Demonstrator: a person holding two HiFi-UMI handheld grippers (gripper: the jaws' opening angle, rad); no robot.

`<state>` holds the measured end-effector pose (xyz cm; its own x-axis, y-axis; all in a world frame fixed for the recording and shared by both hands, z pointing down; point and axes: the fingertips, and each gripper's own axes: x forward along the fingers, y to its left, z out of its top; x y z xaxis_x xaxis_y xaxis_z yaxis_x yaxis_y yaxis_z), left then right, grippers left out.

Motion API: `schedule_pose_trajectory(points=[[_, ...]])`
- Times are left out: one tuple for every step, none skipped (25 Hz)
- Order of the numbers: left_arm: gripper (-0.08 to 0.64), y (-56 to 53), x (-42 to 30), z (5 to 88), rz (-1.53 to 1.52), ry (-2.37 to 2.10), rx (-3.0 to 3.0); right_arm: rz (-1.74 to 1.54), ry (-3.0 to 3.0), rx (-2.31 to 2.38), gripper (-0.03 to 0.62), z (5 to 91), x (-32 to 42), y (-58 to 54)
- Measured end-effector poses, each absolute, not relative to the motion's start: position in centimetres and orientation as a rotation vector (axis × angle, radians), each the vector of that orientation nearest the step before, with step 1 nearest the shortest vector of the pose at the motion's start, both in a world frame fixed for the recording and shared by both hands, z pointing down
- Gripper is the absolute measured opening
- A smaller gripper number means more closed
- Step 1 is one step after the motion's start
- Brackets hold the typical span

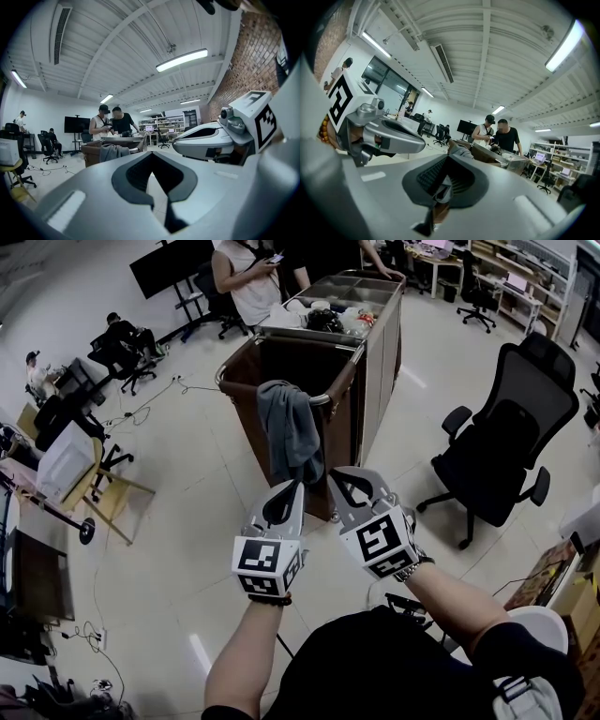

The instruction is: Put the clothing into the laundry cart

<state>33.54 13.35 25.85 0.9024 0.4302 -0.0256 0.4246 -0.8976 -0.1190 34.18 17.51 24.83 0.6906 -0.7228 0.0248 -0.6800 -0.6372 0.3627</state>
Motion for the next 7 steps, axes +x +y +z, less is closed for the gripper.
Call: schedule_pose_trajectory(points=[[0.002,13.39,33.49,25.84,0.077,-0.666,-2.955,-0.175,-1.102,2.559,0.000,24.79,34.13,17.54],[0.002,13.44,33.45,25.84,0.077,-0.666,-2.955,-0.177,-1.102,2.559,0.000,24.75,34.09,17.57],[0.002,13.49,33.41,25.85,0.077,-0.666,-2.955,-0.179,-1.103,2.560,0.000,24.71,34.05,17.62],[0.002,13.54,33.39,25.86,0.077,-0.665,-2.954,-0.179,-1.103,2.560,0.000,24.67,34.02,17.67],[0.003,13.60,33.37,25.87,0.077,-0.665,-2.954,-0.180,-1.102,2.561,0.000,24.65,34.00,17.73],[0.003,13.66,33.36,25.89,0.076,-0.665,-2.954,-0.180,-1.102,2.561,0.000,24.64,33.99,17.80],[0.002,13.72,33.36,25.91,0.075,-0.664,-2.954,-0.180,-1.102,2.562,0.000,24.64,33.97,17.87]])
